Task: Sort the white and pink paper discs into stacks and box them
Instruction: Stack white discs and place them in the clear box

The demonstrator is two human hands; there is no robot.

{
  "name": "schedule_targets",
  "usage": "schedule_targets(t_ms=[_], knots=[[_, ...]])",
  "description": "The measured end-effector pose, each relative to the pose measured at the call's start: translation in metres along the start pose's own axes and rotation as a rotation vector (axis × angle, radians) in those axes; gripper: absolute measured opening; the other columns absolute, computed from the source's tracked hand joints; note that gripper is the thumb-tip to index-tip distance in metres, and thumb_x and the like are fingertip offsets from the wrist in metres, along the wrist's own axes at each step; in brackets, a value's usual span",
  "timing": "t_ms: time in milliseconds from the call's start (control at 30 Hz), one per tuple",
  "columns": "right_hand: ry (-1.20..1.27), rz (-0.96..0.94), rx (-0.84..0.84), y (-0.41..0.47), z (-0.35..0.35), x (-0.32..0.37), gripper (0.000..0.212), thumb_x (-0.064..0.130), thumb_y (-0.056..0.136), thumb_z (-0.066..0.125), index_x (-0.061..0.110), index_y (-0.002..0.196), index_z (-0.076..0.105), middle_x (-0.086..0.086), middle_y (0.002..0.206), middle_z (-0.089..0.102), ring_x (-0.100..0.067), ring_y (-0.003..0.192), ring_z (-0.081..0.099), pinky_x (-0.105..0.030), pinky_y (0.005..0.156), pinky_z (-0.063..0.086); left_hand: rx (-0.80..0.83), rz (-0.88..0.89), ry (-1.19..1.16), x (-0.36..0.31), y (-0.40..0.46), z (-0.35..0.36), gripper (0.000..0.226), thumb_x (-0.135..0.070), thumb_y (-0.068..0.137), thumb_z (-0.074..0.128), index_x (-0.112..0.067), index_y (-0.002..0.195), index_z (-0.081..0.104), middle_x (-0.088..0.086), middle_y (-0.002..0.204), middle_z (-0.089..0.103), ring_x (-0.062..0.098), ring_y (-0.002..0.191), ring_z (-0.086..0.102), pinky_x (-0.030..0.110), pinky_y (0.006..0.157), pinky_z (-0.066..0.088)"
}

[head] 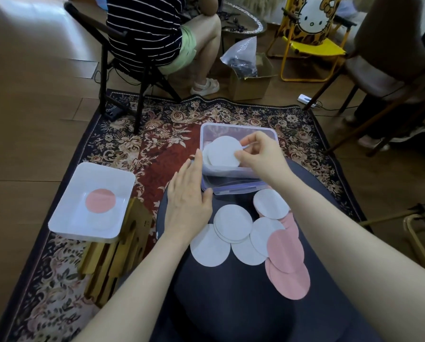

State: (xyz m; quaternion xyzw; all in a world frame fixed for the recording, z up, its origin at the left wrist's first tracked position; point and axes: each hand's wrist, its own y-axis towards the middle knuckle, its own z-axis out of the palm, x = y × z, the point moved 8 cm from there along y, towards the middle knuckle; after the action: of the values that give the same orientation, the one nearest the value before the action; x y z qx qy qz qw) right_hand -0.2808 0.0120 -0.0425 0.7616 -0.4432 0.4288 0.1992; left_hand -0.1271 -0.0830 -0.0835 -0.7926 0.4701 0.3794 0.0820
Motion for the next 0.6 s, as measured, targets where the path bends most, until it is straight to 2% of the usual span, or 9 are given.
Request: schedule_targets(t_ms=[200,333,433,500,600], knots=[[-0.303,-0.026,0.023,0.004,0.008,0.0,0.012,0.02,0.083,0.064,0.021,0.094,0.062,0.007,0.078,0.061,-0.019,0.084,0.061,-0.035,0.079,0.049,-0.003,0.029,0.022,-0.002,-0.001,0.001,0.077,-0.015,0.092,0.056,-0.018,0.153,0.01,0.0,0.157,0.024,0.016,0.146,0.015,0.035,0.117,0.01],[-0.409,-0.114,0.049,0.002,0.013,0.006,0.021,0.024,0.09,0.056,0.017,0.107,0.067,0.004,0.083,0.06,-0.026,0.099,0.055,-0.041,0.085,0.049,-0.008,0.041,0.042,-0.001,-0.001,0.001,0.079,-0.014,0.09,0.057,-0.017,0.153,0.011,0.001,0.156,0.027,0.018,0.146,0.018,0.042,0.118,0.016],[-0.431,-0.144,0.061,-0.001,0.008,0.003,0.027,0.023,0.094,0.05,0.02,0.115,0.067,0.0,0.088,0.058,-0.03,0.104,0.051,-0.044,0.091,0.044,-0.012,0.044,0.048,0.0,-0.001,0.002,0.079,-0.013,0.089,0.057,-0.018,0.153,0.013,0.001,0.156,0.028,0.017,0.145,0.019,0.041,0.118,0.016],[-0.407,-0.217,-0.044,-0.009,-0.008,0.007,0.027,0.017,0.094,0.051,0.021,0.116,0.066,0.0,0.095,0.055,-0.026,0.105,0.049,-0.039,0.094,0.04,-0.029,0.048,0.044,0.0,-0.001,0.001,0.078,-0.012,0.087,0.058,-0.018,0.153,0.016,0.0,0.155,0.031,0.017,0.144,0.022,0.042,0.117,0.017],[-0.217,-0.393,-0.393,-0.052,-0.052,0.017,0.021,0.006,0.092,0.052,0.013,0.104,0.068,0.005,0.093,0.056,-0.017,0.095,0.052,-0.026,0.084,0.04,-0.06,0.065,0.03,0.001,-0.003,-0.002,0.078,-0.009,0.085,0.059,-0.018,0.152,0.021,0.002,0.152,0.036,0.019,0.142,0.027,0.044,0.116,0.021]])
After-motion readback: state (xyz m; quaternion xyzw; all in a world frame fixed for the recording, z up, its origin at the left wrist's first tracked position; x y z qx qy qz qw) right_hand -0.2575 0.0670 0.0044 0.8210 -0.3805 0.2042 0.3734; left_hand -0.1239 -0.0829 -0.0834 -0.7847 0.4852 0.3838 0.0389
